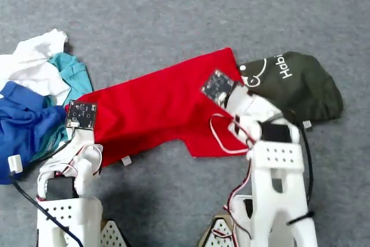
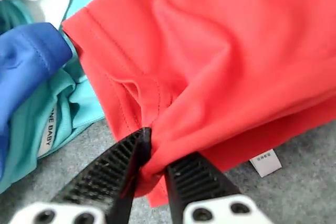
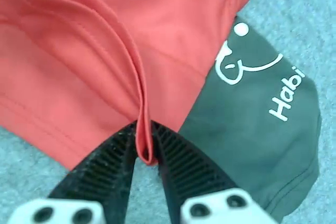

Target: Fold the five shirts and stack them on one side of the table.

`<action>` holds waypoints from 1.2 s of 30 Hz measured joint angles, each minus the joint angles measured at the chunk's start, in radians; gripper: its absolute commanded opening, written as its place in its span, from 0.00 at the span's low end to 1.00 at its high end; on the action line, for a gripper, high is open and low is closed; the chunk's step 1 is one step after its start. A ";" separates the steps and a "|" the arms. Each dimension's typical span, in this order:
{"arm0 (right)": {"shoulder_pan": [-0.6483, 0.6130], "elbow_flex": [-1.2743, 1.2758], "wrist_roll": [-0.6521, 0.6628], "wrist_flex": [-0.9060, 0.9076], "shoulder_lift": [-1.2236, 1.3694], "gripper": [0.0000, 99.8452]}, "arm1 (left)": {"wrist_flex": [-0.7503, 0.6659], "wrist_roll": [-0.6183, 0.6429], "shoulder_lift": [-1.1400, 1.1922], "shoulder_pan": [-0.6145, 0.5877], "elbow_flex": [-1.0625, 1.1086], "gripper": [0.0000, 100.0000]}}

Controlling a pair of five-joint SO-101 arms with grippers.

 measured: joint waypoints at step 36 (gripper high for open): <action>0.006 0.427 0.160 0.115 -0.525 0.06 | 0.057 0.000 0.000 -0.055 0.038 0.05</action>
